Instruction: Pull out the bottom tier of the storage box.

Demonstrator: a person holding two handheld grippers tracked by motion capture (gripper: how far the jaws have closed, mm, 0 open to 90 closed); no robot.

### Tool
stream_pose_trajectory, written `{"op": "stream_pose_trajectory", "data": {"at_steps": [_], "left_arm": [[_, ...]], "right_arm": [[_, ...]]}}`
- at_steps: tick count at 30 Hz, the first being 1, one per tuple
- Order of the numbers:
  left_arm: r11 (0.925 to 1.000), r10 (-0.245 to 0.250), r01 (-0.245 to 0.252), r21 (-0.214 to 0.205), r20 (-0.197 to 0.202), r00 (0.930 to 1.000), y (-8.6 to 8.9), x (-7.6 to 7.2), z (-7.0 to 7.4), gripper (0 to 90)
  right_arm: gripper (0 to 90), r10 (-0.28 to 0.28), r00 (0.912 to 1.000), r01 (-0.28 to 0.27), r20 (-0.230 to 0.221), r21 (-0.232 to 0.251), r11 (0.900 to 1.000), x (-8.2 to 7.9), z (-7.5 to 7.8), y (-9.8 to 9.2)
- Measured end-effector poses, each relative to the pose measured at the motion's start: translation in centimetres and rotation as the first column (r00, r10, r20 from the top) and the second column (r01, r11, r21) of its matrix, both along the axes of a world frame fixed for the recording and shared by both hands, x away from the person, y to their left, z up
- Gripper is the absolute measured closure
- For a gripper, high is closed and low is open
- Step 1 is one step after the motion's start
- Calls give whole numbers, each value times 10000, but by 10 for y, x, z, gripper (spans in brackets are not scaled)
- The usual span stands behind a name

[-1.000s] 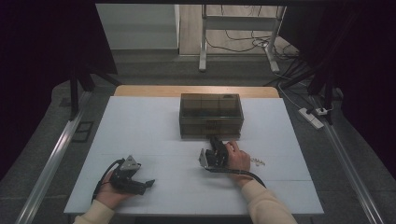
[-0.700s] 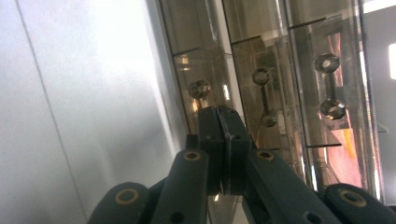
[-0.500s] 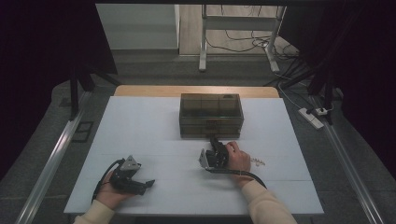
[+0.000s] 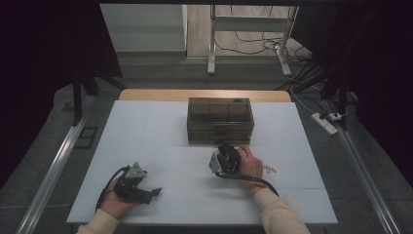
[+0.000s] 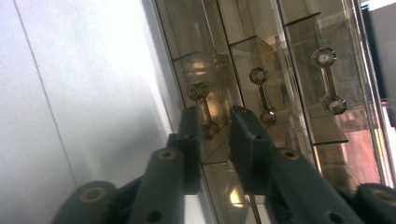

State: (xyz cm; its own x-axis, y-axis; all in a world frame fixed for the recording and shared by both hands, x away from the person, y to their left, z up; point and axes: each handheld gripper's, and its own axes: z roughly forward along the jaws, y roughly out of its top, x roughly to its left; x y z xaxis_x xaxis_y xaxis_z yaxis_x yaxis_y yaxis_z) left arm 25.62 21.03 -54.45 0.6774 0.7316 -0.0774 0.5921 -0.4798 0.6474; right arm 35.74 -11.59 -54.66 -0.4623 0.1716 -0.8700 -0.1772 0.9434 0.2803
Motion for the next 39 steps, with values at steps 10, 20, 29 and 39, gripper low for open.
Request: {"op": "stream_pose_trajectory", "data": {"at_steps": [10, 20, 29, 39], "left_arm": [[10000, -14, 14, 20, 1, 10000, 0, 0, 0, 128], [10000, -39, 40, 37, -29, 10000, 0, 0, 0, 129], [9999, -68, 68, 86, -60, 10000, -1, 0, 0, 128], [9999, -94, 95, 97, -95, 9999, -1, 0, -1, 128]], "right_arm": [[595, 298, 9883, -205, -1495, 635, 9978, 10, 14, -8], [555, 299, 9669, -17, -2534, 1108, 9938, 13, 21, -9], [521, 395, 9511, 36, -3064, 1387, 9903, 15, 26, -11], [503, 501, 9329, 126, -3566, 1714, 9851, 18, 30, -13]]}}
